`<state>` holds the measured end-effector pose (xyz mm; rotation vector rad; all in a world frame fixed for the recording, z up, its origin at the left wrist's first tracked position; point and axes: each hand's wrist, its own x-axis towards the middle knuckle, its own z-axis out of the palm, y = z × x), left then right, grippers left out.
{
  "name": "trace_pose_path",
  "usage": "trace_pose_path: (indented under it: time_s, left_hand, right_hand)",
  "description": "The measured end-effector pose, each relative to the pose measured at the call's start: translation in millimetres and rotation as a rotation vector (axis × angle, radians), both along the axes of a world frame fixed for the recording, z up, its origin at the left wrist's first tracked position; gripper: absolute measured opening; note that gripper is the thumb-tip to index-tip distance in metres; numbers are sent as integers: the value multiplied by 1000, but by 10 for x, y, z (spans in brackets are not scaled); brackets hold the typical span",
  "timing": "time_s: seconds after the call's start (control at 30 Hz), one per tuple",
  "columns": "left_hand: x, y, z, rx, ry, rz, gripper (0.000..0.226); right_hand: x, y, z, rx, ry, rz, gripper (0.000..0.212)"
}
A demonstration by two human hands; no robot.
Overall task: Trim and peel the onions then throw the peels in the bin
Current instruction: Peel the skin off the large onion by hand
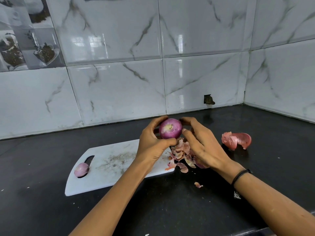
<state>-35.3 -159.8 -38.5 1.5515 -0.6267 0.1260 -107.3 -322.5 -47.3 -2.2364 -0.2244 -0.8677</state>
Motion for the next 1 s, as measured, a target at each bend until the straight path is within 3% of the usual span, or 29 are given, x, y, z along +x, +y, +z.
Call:
trace_pose_path:
  time_s: [0.33,0.6,0.87,1.0]
  left_hand:
    - [-92,42,-9,196,-154,77,69]
    - [-249,373,63,416,-94,17,93]
    - [-171,1228,252,514,-85,109,64]
    - [-144,1633,174,526,-108,305,42]
  right_hand:
    - [-54,126,32,132,102,41,65]
    - [-73,294,48,89,150,21,67]
    - [103,993,300,13,217,132,59]
    - [273,1417,350,41,274,167,58]
